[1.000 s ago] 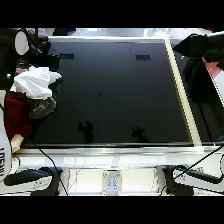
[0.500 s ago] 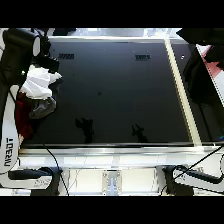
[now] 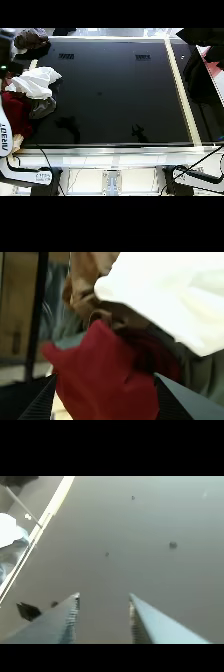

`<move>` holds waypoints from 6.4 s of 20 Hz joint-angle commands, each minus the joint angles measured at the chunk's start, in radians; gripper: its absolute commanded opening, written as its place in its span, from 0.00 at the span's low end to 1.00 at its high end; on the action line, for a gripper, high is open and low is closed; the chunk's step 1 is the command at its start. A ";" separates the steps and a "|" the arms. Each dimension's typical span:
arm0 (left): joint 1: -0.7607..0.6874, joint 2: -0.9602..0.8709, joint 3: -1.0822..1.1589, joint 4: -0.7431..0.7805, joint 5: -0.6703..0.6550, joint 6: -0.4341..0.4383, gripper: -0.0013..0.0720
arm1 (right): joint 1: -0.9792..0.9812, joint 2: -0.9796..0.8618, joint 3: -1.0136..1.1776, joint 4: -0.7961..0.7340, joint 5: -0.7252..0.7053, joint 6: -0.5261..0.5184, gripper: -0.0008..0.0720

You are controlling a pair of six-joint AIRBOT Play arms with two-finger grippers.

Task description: Fold the shirts.

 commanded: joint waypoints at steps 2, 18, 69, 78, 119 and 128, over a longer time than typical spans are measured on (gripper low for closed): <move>0.264 -0.028 -0.004 -0.357 0.038 -0.045 0.96 | 0.001 0.000 0.001 -0.001 0.052 0.012 0.77; 0.352 -0.230 -0.009 -0.453 0.042 -0.044 0.96 | 0.001 0.000 0.001 0.000 0.051 0.064 0.77; -0.479 -0.189 -0.185 -1.171 0.225 -0.057 0.98 | -0.170 0.076 -0.467 -0.787 -0.026 0.018 0.76; -0.577 -0.174 -0.186 -1.300 0.362 -0.003 0.98 | -0.756 -0.124 -0.468 -0.026 0.102 -0.013 0.76; -0.847 0.144 -1.057 -1.130 1.217 -0.840 0.96 | -0.547 -0.450 -0.347 0.122 -0.053 -0.251 0.03; -0.855 0.109 -1.046 -1.137 1.229 -0.762 0.79 | -0.546 -0.443 -0.232 0.215 0.066 -0.235 0.03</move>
